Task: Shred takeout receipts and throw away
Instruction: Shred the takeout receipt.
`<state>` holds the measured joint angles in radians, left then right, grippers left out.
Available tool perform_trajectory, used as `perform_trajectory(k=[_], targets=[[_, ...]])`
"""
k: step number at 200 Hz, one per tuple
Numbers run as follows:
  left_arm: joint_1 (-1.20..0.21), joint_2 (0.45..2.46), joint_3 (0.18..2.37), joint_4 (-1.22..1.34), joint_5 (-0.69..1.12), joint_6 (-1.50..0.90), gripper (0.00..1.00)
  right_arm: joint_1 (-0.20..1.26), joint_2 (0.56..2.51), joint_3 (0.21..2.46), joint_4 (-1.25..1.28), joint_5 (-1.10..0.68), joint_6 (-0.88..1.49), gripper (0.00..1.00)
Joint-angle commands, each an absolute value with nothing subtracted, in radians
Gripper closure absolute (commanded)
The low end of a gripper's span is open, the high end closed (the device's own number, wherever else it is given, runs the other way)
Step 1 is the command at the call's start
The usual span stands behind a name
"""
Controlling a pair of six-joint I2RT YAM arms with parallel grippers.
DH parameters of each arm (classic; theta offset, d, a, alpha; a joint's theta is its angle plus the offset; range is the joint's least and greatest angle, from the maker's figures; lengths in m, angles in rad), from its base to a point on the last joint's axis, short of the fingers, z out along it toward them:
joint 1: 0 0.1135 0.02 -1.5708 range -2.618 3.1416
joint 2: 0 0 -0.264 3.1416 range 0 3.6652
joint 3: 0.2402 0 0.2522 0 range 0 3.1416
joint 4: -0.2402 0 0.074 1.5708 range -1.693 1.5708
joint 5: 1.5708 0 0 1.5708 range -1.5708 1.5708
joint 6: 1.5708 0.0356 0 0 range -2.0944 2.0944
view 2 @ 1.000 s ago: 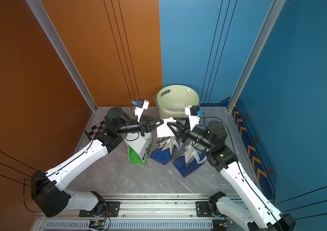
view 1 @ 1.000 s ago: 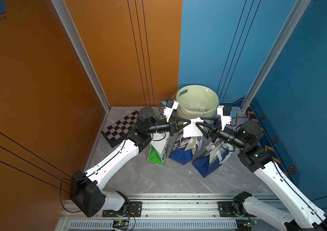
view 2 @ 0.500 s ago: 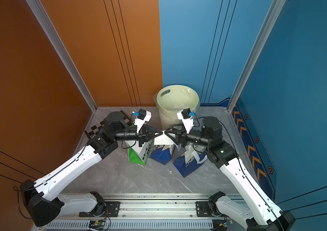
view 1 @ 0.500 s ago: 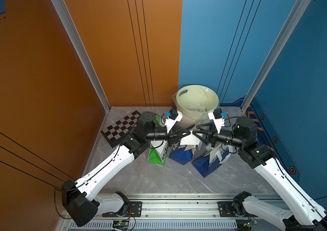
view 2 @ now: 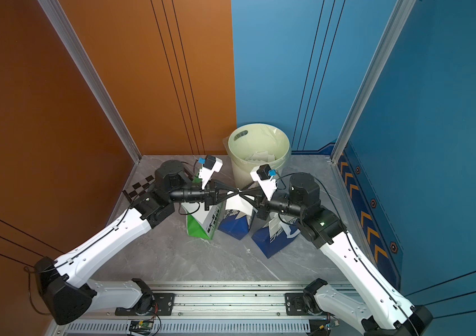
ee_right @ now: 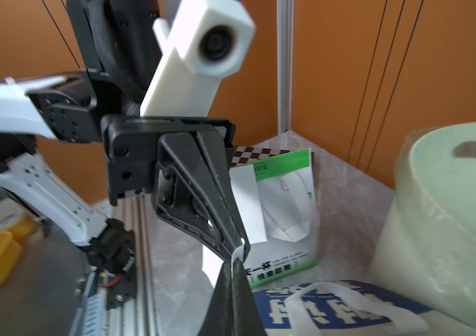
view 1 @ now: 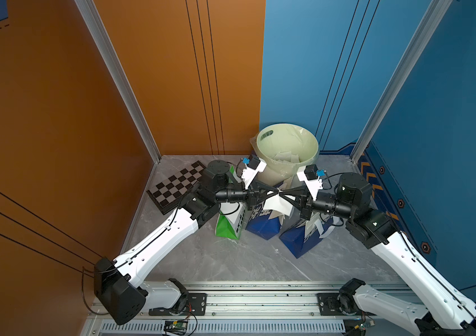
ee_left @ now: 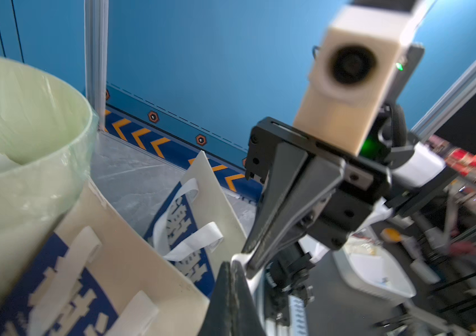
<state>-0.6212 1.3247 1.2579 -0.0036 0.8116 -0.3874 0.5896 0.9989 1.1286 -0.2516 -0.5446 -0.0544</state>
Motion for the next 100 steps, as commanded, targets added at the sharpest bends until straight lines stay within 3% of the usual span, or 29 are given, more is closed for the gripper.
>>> perform_trajectory(k=[1,20,49,76,100], targets=[[-0.535,1.396,1.297,0.064,0.832,-0.821,1.0,0.72,0.973,1.158,-0.276,-0.328,-0.352,1.0],[-0.51,1.422,1.301,0.06,0.858,-0.918,1.0,0.811,0.961,1.135,-0.229,-0.281,-0.507,1.0],[-0.499,1.406,1.351,-0.158,0.749,-0.781,1.0,0.906,0.913,1.114,-0.206,-0.337,-0.638,1.0],[-0.495,1.389,1.377,-0.206,0.674,-0.713,1.0,0.884,0.9,1.136,-0.196,-0.493,-0.519,1.0],[-0.497,1.379,1.429,-0.256,0.568,-0.619,1.0,0.789,0.905,1.11,-0.007,-0.49,-0.289,1.0]])
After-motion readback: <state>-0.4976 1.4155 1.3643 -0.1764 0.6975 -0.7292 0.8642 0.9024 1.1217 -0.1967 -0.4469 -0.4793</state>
